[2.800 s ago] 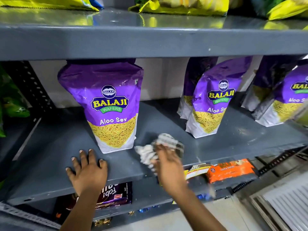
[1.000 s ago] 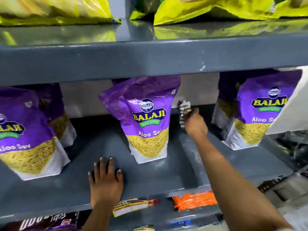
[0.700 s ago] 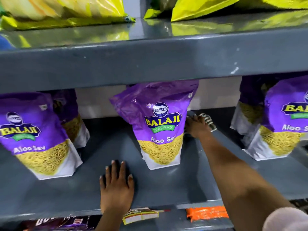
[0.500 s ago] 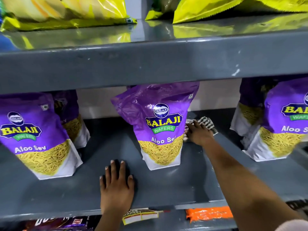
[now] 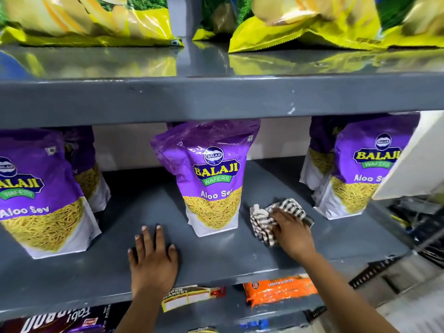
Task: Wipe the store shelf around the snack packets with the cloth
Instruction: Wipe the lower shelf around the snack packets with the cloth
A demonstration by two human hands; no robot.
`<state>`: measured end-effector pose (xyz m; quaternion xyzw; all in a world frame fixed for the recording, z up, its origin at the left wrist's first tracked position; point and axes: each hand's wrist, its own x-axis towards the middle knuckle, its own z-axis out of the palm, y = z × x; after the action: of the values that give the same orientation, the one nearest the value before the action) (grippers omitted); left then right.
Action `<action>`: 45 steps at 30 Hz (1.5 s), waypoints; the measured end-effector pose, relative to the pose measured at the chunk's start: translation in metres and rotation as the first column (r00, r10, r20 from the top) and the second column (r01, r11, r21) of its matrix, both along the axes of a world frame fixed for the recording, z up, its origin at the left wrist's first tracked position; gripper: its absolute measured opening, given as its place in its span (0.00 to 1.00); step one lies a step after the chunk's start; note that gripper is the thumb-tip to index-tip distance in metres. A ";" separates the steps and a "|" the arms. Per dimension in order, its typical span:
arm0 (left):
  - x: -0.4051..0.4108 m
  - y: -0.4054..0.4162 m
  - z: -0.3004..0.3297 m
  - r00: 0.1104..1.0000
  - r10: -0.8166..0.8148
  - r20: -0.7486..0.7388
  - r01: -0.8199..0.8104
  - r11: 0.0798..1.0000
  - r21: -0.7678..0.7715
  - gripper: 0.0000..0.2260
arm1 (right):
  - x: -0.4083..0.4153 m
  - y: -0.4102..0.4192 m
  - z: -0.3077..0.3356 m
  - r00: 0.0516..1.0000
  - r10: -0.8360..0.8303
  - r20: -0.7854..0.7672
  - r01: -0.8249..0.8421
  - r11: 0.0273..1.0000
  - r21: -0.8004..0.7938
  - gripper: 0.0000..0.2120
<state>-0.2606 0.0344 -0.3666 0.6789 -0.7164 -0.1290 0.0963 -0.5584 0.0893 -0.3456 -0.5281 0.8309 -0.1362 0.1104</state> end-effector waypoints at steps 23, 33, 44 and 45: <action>0.000 -0.001 0.002 1.000 -0.008 -0.008 0.008 1.000 0.003 0.26 | 0.023 -0.017 -0.003 0.988 0.144 0.058 -0.146 0.989 0.028 0.19; 0.000 -0.001 0.000 1.000 -0.018 -0.012 0.018 1.000 0.002 0.26 | 0.021 -0.005 0.010 0.958 0.163 0.235 -0.163 0.986 -0.019 0.19; 0.000 -0.002 -0.004 1.000 -0.004 -0.016 0.004 1.000 -0.022 0.26 | 0.055 -0.012 -0.013 0.996 -0.078 0.048 0.073 0.992 0.103 0.35; 0.000 -0.001 -0.005 1.000 -0.003 -0.018 0.003 1.000 -0.019 0.26 | 0.050 -0.006 -0.015 0.995 -0.095 0.040 0.091 0.992 0.092 0.35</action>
<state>-0.2608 0.0330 -0.3712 0.6755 -0.7178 -0.1287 0.1090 -0.5080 0.0836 -0.3611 -0.4800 0.8573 -0.1152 0.1460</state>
